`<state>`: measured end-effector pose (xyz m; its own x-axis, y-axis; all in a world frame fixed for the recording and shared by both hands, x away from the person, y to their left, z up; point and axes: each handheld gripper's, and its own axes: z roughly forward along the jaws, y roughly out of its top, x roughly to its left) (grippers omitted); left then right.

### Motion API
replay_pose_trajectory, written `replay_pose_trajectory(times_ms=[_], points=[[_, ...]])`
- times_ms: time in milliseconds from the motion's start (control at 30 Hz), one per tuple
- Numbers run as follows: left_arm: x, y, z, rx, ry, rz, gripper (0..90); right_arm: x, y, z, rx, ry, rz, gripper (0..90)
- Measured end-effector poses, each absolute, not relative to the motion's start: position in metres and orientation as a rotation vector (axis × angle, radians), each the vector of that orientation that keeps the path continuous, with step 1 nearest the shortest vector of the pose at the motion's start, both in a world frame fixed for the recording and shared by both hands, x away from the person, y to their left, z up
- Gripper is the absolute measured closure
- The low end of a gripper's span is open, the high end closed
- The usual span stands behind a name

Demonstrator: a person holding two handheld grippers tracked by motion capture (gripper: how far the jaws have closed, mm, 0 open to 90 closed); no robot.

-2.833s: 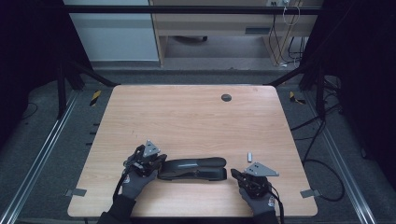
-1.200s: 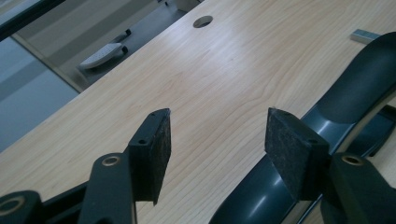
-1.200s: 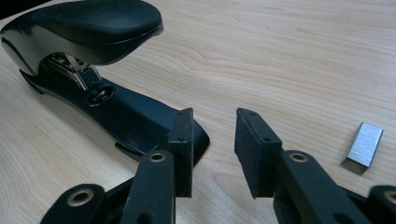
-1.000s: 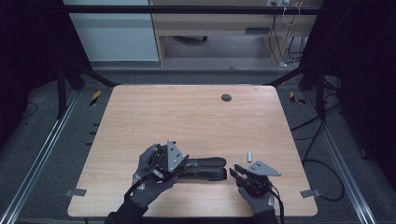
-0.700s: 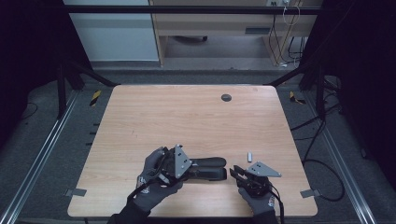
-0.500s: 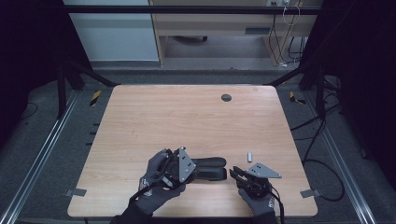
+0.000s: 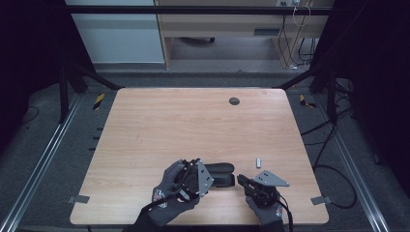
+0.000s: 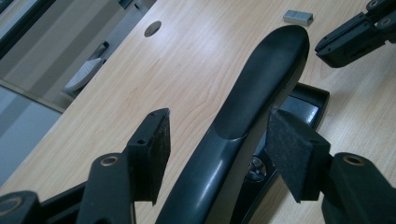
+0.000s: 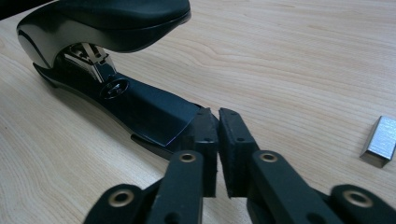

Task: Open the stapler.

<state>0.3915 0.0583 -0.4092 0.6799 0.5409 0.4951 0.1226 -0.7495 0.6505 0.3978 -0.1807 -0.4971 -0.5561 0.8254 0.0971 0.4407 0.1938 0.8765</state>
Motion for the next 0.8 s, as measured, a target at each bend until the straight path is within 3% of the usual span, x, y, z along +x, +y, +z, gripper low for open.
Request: replay_pose_trajectory(times_ms=[800], points=[[0.402, 0.029, -0.433, 2.395, 0.446, 0.958, 45.2, 0.401, -0.171, -0.501, 1.171, 2.126, 1.329, 90.0]])
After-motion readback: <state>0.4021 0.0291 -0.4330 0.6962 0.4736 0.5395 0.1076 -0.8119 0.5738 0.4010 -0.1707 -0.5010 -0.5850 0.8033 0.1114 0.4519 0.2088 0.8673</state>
